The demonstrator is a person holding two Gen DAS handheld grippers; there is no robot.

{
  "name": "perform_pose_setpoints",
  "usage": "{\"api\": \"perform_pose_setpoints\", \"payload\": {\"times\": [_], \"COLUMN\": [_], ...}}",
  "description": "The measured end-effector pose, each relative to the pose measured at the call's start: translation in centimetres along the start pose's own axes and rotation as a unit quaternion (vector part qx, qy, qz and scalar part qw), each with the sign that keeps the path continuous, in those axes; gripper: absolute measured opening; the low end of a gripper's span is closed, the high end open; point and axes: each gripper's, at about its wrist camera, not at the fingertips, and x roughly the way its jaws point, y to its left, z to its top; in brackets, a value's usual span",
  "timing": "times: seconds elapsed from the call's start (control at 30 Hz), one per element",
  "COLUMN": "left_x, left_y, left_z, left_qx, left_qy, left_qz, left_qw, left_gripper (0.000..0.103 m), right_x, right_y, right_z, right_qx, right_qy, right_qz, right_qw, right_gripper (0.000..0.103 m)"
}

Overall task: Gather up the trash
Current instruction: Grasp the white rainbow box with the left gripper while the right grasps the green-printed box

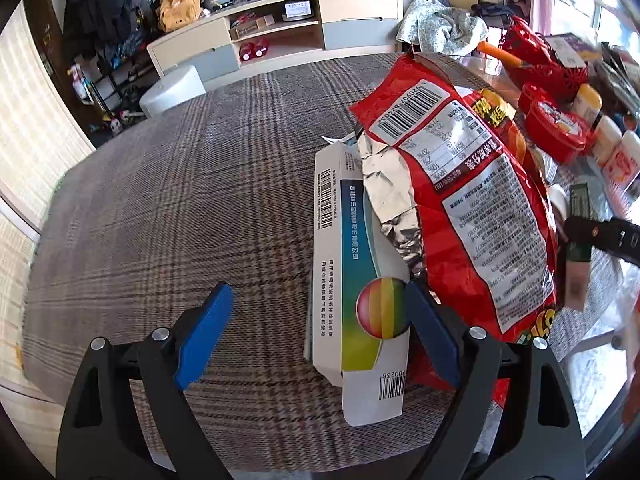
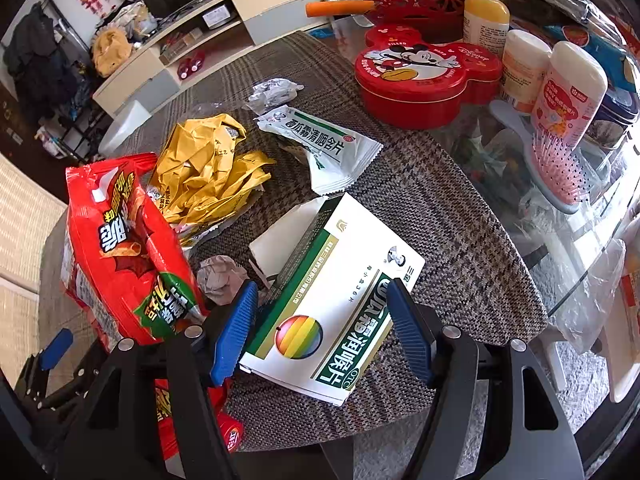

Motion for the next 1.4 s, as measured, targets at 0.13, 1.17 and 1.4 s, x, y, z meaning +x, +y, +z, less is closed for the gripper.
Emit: {"api": "perform_pose_setpoints", "payload": {"times": [0.13, 1.17, 1.4], "left_x": [-0.1, -1.0, -0.8], "left_y": [0.7, 0.2, 0.3], "left_z": [-0.4, -1.0, -1.4], "left_qx": [0.002, -0.023, -0.02], "left_qy": [0.009, -0.001, 0.002], "left_qz": [-0.009, -0.105, -0.089], "left_qw": [0.9999, 0.9942, 0.9958], "left_gripper": [0.085, 0.029, 0.027], "right_x": [0.0, 0.0, 2.3], "right_y": [-0.5, -1.1, -1.6], "right_z": [0.1, -0.5, -1.4], "right_qx": [0.009, 0.003, 0.012], "right_qy": [0.005, 0.001, 0.038], "right_qz": [0.012, -0.017, -0.017], "right_qw": [1.0, 1.0, 0.999], "right_gripper": [0.069, 0.064, 0.073]}}
